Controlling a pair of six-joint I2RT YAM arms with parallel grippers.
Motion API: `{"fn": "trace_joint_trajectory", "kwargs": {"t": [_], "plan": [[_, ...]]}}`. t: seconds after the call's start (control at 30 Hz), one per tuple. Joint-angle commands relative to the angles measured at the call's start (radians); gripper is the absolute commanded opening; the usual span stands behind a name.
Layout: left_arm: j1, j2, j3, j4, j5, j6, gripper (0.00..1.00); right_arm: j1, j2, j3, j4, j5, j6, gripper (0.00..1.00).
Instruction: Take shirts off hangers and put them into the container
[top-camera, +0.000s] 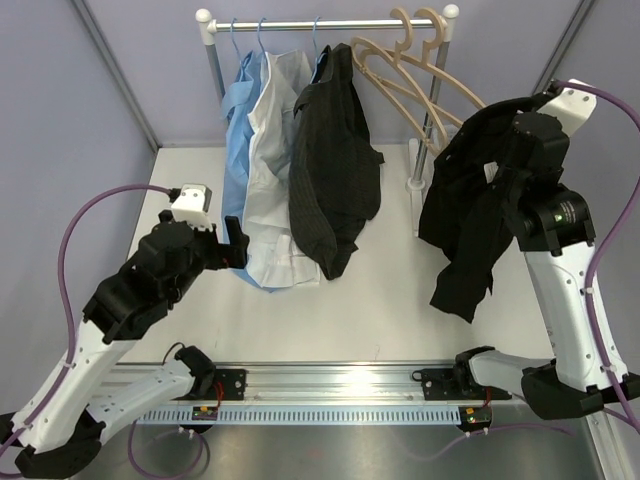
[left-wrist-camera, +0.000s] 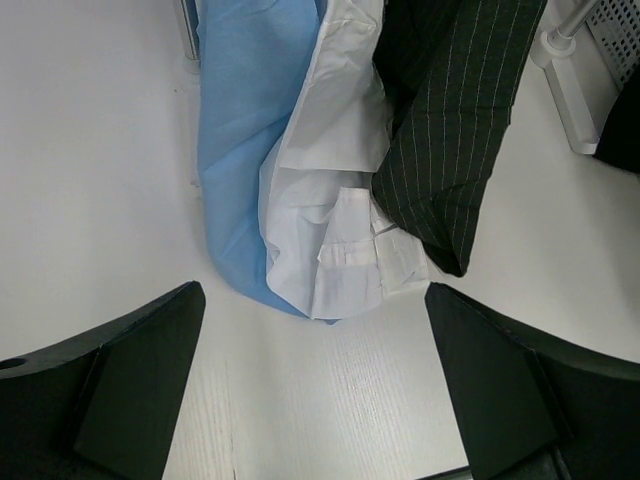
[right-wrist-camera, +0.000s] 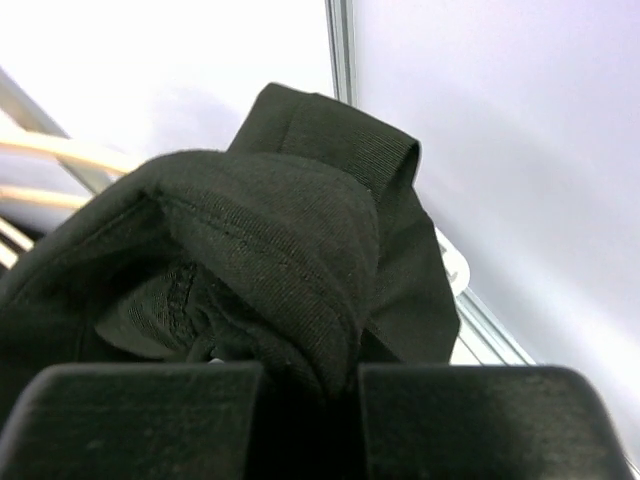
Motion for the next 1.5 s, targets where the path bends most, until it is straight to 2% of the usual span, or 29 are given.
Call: {"fn": "trace_joint_trajectory", "kwargs": {"t": [0.0, 0.2, 0.27, 0.5, 0.77, 1.07, 1.13, 1.27, 1.47], "plan": [[0.002, -0.034, -0.011, 0.021, -0.015, 0.004, 0.99, -0.045, -0.013, 0.081, 0.143, -0.069, -0.039, 0.0], [0.002, -0.049, -0.031, 0.023, -0.023, -0.006, 0.99, -0.174, -0.017, 0.095, 0.117, -0.132, -0.033, 0.0], [0.002, -0.048, -0.031, 0.021, -0.021, -0.006, 0.99, -0.255, -0.011, 0.11, 0.105, -0.187, -0.02, 0.0], [0.002, -0.028, -0.022, 0.023, -0.015, 0.004, 0.99, -0.41, 0.079, 0.233, 0.084, -0.282, -0.007, 0.0], [0.002, -0.037, -0.034, 0.023, -0.011, -0.007, 0.99, -0.488, 0.213, 0.405, 0.093, -0.397, 0.046, 0.0], [0.002, -0.049, -0.043, 0.023, -0.006, -0.021, 0.99, -0.556, 0.438, 0.745, 0.133, -0.489, 0.12, 0.0], [0.001, -0.052, -0.045, 0.023, -0.006, -0.026, 0.99, -0.568, 0.464, 0.777, 0.149, -0.502, 0.138, 0.0], [0.001, -0.06, -0.05, 0.023, -0.008, -0.033, 0.99, -0.591, 0.469, 0.716, 0.31, -0.563, 0.166, 0.0], [0.001, -0.058, -0.062, 0.023, -0.012, -0.047, 0.99, -0.608, 0.5, 0.557, 0.381, -0.705, 0.238, 0.0]]}}
